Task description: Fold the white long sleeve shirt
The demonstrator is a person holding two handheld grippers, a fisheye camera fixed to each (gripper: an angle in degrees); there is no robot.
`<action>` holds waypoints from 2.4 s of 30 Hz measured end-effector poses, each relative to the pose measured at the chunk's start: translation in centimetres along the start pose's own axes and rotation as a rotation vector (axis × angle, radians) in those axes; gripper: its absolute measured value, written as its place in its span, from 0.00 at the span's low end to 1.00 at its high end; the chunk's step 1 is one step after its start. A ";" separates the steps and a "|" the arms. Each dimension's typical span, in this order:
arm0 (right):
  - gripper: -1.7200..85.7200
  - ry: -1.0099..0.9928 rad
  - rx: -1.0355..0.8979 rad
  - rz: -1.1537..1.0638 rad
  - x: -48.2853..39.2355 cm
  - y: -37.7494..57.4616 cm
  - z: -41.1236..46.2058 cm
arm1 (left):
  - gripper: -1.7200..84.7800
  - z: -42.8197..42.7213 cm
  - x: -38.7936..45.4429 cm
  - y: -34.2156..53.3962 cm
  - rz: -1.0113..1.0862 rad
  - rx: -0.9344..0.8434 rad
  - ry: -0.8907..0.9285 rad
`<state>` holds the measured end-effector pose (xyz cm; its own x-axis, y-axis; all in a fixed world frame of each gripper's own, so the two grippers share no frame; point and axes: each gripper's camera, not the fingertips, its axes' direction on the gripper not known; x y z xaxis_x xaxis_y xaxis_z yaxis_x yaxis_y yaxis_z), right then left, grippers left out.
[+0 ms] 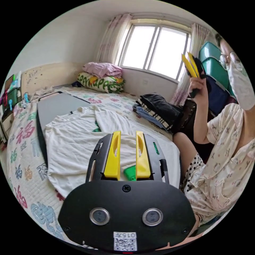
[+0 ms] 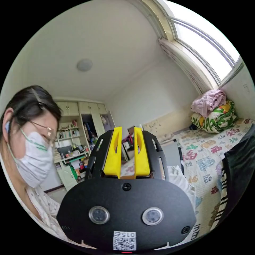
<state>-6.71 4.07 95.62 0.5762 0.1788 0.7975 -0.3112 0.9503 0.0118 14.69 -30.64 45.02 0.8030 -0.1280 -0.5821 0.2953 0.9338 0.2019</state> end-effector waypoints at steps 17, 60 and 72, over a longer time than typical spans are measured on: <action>0.18 0.400 -0.760 -0.214 42.2 39.9 62.8 | 0.18 16.8 -23.0 -9.6 -0.140 -0.310 -0.360; 0.01 0.027 -1.018 -0.005 20.8 34.9 -7.1 | 0.02 -1.9 16.5 19.1 0.181 -0.387 0.185; 0.01 0.043 -1.064 -0.017 17.3 15.8 -11.1 | 0.02 -4.3 19.5 22.4 0.169 -0.316 0.144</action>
<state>6.78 24.97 102.89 0.6068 0.1521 0.7801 0.5058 0.6833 -0.5266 34.73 -10.81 34.85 0.7390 0.0636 -0.6707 -0.0271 0.9975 0.0648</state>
